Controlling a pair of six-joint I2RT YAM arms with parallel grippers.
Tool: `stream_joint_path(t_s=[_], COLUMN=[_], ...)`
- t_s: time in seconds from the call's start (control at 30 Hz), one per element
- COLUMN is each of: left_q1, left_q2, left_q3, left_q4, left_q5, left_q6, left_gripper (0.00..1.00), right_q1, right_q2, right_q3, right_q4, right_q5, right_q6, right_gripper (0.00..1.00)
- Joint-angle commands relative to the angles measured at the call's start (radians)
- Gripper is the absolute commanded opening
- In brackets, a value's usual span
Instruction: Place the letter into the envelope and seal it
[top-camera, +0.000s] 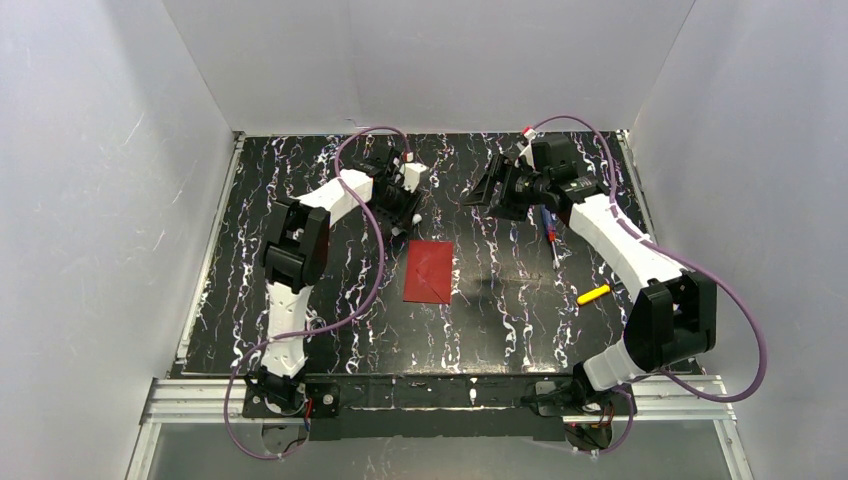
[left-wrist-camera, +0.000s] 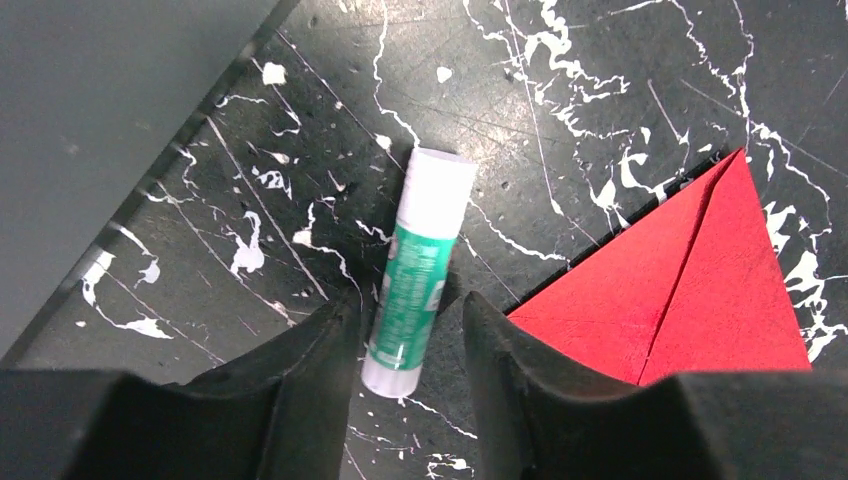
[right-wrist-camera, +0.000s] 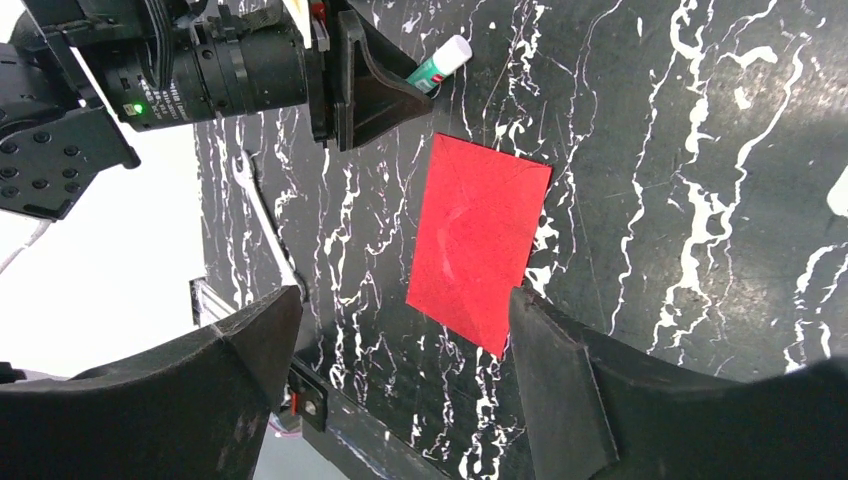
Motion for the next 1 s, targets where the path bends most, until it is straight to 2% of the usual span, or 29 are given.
stream_joint_path(t_s=[0.0, 0.1, 0.3, 0.4, 0.43, 0.47, 0.57, 0.63, 0.77, 0.83, 0.97], left_q1=[0.003, 0.002, 0.003, 0.006, 0.006, 0.006, 0.008, 0.008, 0.005, 0.005, 0.003], left_q2=[0.010, 0.004, -0.068, -0.177, -0.225, -0.284, -0.472, -0.585, -0.796, -0.905, -1.123], left_q3=[0.041, 0.053, 0.062, 0.004, -0.035, -0.073, -0.178, -0.217, -0.223, -0.236, -0.276], left_q4=[-0.044, -0.053, -0.083, -0.030, 0.003, 0.037, 0.085, 0.061, -0.110, -0.169, -0.272], left_q5=[-0.026, -0.032, -0.025, -0.081, -0.115, -0.151, -0.250, -0.296, -0.431, -0.433, -0.428], left_q6=[-0.010, -0.006, 0.007, -0.045, -0.063, -0.087, -0.156, -0.195, -0.372, -0.440, -0.542], left_gripper=[0.43, 0.46, 0.58, 0.80, 0.95, 0.98, 0.98, 0.98, 0.98, 0.98, 0.98], right_q1=[-0.009, -0.010, -0.016, -0.016, -0.016, -0.017, -0.017, -0.016, -0.016, -0.016, -0.016], right_q2=[0.010, 0.006, -0.029, -0.056, -0.069, -0.081, -0.103, -0.121, -0.174, -0.211, -0.275], right_q3=[0.097, 0.103, 0.088, 0.075, 0.070, 0.064, 0.077, 0.096, 0.127, 0.150, 0.239], right_q4=[-0.038, -0.050, -0.062, -0.055, -0.052, -0.045, -0.077, -0.119, -0.211, -0.262, -0.390], right_q5=[-0.007, 0.000, 0.002, 0.008, 0.019, 0.030, 0.074, 0.122, 0.251, 0.333, 0.487], right_q6=[-0.096, -0.108, -0.110, -0.104, -0.104, -0.104, -0.131, -0.159, -0.215, -0.241, -0.295], right_gripper=[0.83, 0.83, 0.84, 0.86, 0.86, 0.86, 0.87, 0.87, 0.89, 0.98, 0.99])
